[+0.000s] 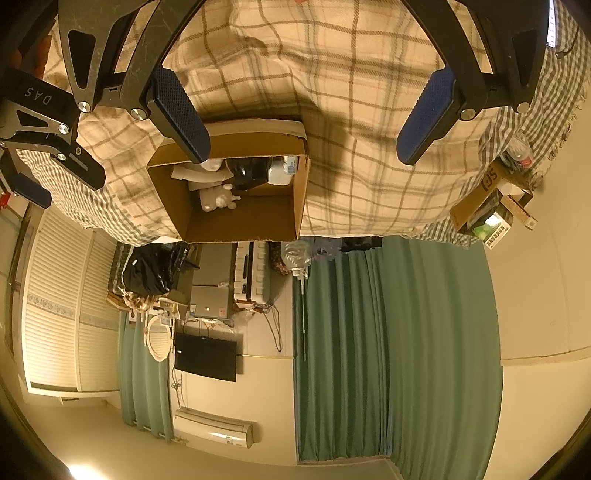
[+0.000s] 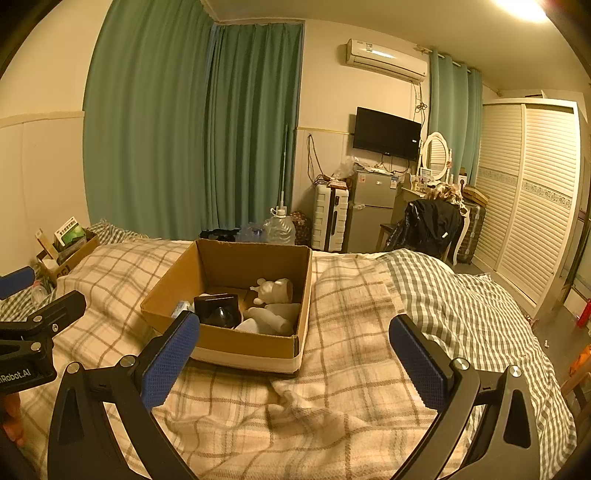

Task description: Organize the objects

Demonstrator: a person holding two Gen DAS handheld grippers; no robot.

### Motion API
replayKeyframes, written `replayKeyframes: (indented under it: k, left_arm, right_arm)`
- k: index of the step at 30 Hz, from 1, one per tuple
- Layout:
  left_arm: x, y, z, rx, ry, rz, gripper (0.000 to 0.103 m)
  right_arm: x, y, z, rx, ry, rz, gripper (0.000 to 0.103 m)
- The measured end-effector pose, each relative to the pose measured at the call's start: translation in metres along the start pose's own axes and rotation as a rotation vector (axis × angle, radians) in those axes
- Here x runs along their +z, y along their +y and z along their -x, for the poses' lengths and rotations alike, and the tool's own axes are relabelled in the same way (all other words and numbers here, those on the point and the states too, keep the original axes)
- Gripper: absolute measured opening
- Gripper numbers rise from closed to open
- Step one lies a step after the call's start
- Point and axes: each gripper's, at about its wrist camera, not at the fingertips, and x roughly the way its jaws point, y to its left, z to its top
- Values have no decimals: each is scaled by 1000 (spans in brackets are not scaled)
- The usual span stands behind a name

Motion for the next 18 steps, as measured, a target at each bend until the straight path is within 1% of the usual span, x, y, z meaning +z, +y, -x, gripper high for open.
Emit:
replayKeyframes:
  k: [18]
  left_arm:
    - [0,1,1,16,-8,-5,103]
  right_arm:
    - [-3,3,-2,6,7,-4,103]
